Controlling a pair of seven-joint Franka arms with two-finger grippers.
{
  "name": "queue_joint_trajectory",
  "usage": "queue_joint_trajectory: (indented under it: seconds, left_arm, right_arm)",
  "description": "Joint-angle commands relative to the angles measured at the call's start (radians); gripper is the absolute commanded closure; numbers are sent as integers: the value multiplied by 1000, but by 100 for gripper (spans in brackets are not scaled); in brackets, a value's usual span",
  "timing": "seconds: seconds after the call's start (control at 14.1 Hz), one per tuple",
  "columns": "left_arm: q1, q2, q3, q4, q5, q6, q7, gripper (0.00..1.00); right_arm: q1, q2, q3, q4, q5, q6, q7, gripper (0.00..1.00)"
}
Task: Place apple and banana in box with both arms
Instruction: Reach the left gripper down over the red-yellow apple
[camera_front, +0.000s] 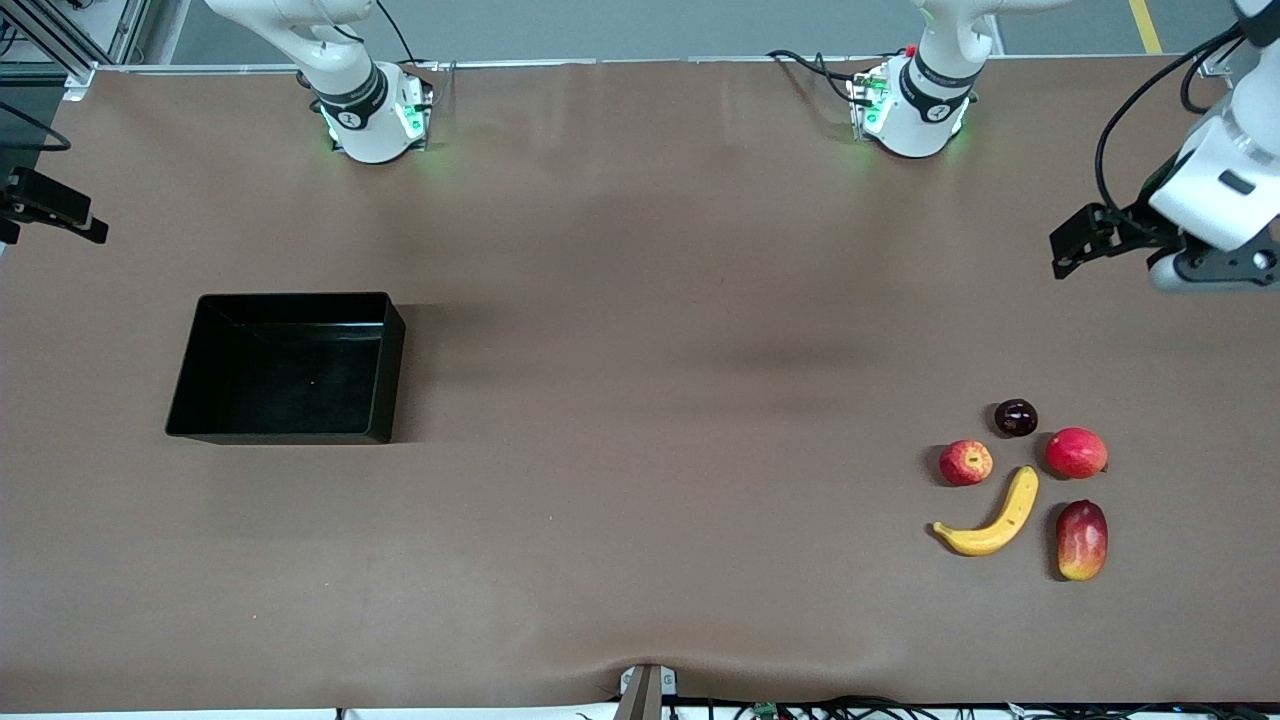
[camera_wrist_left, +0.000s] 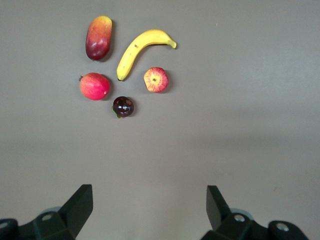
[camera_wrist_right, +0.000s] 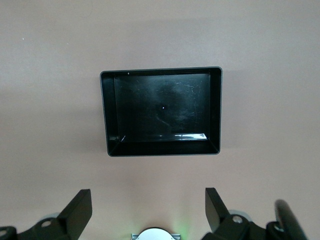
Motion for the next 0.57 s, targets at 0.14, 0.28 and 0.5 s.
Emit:
queue_joint_trajectory:
  seconds: [0.14, 0.28, 0.5]
  left_arm:
    - [-8, 188, 1, 90, 0, 54, -16, 0]
    - [2, 258, 1, 55, -2, 150, -16, 0]
    - [2, 356, 1, 17, -2, 288, -18, 0]
  right_arm:
    - [-15, 41, 0, 9, -3, -6, -1, 0]
    - [-32, 101, -3, 12, -6, -6, -4, 0]
    - [-51, 199, -5, 17, -91, 7, -7, 0]
